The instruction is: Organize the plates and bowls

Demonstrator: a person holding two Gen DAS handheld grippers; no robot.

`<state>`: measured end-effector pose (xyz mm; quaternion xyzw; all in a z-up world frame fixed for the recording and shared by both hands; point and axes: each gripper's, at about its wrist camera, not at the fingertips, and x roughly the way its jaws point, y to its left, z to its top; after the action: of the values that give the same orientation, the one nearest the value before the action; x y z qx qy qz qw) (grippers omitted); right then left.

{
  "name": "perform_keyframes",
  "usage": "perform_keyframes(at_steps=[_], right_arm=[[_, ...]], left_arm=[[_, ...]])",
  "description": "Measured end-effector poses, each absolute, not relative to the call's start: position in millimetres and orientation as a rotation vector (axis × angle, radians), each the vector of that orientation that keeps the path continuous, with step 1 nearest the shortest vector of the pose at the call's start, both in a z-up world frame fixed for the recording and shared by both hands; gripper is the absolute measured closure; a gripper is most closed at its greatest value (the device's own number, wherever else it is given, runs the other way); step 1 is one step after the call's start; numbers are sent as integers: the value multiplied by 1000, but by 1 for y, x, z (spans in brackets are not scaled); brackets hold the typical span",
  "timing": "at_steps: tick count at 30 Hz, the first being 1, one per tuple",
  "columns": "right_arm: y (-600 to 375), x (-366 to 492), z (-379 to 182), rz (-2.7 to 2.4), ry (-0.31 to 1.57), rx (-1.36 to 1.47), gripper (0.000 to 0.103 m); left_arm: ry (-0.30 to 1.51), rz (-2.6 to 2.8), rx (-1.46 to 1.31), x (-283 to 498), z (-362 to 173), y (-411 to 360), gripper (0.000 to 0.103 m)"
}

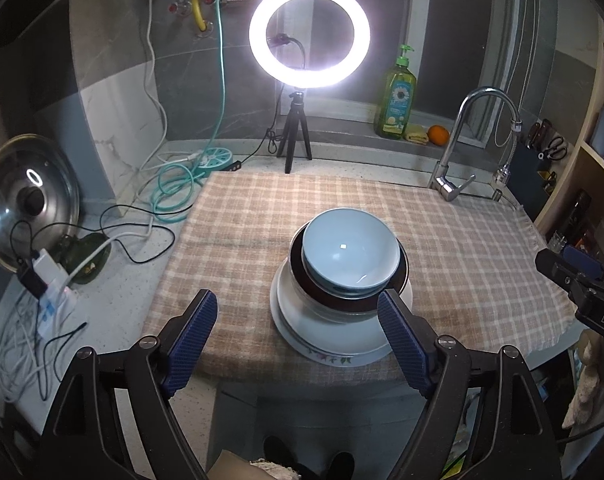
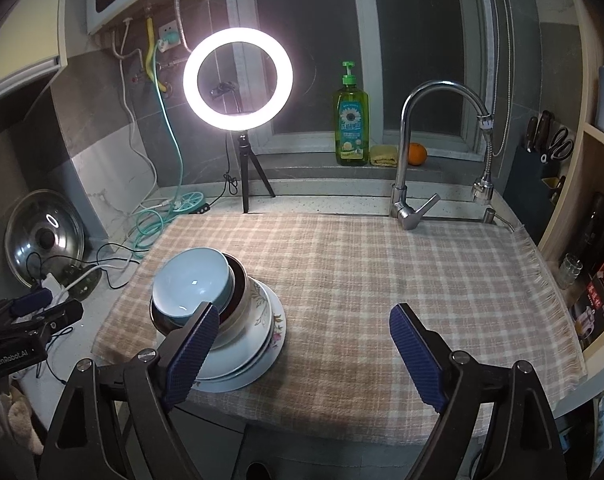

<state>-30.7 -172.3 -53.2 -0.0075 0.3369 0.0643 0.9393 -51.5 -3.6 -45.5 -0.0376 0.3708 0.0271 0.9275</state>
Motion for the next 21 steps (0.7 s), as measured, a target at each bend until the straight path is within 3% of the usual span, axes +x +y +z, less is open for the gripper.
perform_keyframes(at_steps=[21], right_arm=[[-181, -33, -55, 121, 691, -18, 18]], left_arm=[[747, 45, -52, -51, -42, -15, 20]])
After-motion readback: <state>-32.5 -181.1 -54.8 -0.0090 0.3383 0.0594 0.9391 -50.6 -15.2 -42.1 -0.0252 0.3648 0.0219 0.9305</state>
